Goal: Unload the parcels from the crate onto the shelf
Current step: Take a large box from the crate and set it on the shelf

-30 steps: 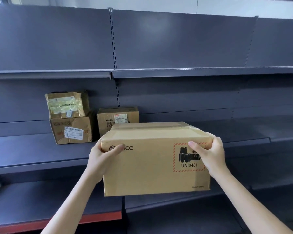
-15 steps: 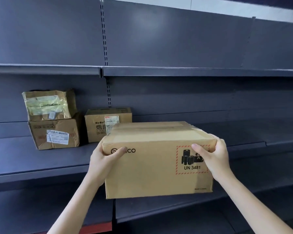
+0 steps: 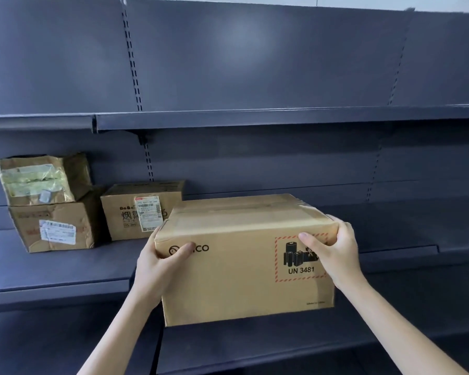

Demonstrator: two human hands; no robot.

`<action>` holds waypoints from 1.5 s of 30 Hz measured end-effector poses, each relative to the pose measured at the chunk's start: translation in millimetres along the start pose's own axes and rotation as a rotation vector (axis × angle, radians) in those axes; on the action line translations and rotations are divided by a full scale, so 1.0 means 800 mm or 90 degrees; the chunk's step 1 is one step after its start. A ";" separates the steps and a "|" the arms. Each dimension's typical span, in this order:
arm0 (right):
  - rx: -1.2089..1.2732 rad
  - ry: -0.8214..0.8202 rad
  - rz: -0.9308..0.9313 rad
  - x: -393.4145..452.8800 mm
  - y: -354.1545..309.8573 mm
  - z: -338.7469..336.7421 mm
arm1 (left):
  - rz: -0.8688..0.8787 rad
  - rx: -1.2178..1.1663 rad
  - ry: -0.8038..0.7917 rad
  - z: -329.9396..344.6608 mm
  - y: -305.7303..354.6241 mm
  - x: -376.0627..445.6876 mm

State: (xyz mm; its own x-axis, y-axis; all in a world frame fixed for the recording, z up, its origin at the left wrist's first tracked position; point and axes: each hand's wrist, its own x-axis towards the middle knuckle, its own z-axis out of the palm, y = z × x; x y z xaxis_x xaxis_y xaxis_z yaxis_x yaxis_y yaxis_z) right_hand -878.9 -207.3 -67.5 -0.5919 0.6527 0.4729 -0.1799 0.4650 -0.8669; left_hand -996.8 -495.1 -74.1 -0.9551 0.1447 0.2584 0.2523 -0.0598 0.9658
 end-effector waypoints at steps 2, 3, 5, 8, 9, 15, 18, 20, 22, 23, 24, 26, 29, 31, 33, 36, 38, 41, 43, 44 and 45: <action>0.002 -0.014 -0.005 0.024 0.013 -0.020 | 0.002 0.005 0.010 0.031 -0.001 -0.002; 0.006 -0.020 -0.005 0.035 0.018 -0.031 | 0.000 0.006 0.016 0.046 -0.001 -0.003; 0.012 -0.025 -0.008 0.054 0.028 -0.050 | 0.000 0.007 0.029 0.074 0.002 -0.005; 0.014 -0.034 -0.012 0.077 0.041 -0.071 | 0.008 0.020 0.043 0.107 0.007 -0.006; 0.014 -0.037 -0.017 0.083 0.045 -0.077 | 0.007 0.020 0.052 0.117 0.007 -0.006; 0.023 -0.049 -0.020 0.110 0.079 -0.092 | 0.004 0.029 0.057 0.159 0.001 -0.001; 0.036 -0.038 -0.025 0.117 0.095 -0.087 | 0.009 0.042 0.041 0.167 -0.004 0.010; 0.040 -0.031 -0.023 0.121 0.104 -0.078 | 0.012 0.053 0.035 0.170 -0.008 0.022; 0.046 -0.027 -0.021 0.127 0.112 -0.067 | 0.026 0.080 0.031 0.172 -0.011 0.035; 0.049 -0.028 -0.021 0.130 0.116 -0.061 | 0.030 0.093 0.033 0.171 -0.013 0.041; 0.051 -0.031 -0.022 0.133 0.121 -0.055 | 0.031 0.101 0.038 0.171 -0.015 0.046; 0.055 -0.034 -0.024 0.140 0.129 -0.045 | 0.031 0.108 0.049 0.169 -0.019 0.055; 0.054 -0.033 -0.038 0.153 0.138 -0.029 | 0.038 0.123 0.060 0.168 -0.025 0.067; 0.051 -0.037 -0.042 0.164 0.144 -0.019 | 0.035 0.120 0.069 0.168 -0.031 0.075; 0.045 -0.039 -0.047 0.173 0.147 -0.011 | 0.026 0.108 0.077 0.168 -0.037 0.083; 0.044 -0.047 -0.050 0.184 0.155 0.001 | 0.016 0.096 0.084 0.169 -0.050 0.092; 0.041 -0.050 -0.051 0.190 0.164 0.007 | 0.019 0.101 0.092 0.171 -0.059 0.098; 0.026 -0.050 -0.053 0.197 0.174 0.017 | 0.017 0.114 0.094 0.173 -0.069 0.105; 0.022 -0.051 -0.055 0.202 0.180 0.023 | 0.012 0.111 0.089 0.174 -0.073 0.113; 0.021 -0.050 -0.055 0.205 0.183 0.025 | 0.010 0.111 0.088 0.175 -0.075 0.116; 0.019 -0.050 -0.055 0.209 0.185 0.027 | 0.008 0.113 0.089 0.177 -0.076 0.118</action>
State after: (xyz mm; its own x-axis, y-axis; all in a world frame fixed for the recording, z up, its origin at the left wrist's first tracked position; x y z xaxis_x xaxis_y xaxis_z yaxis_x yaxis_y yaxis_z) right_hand -1021.6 -42.4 -120.4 -0.6329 0.5619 0.5327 -0.2546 0.4988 -0.8285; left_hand -1080.7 -337.9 -105.3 -0.9607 0.0061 0.2774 0.2762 0.1153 0.9542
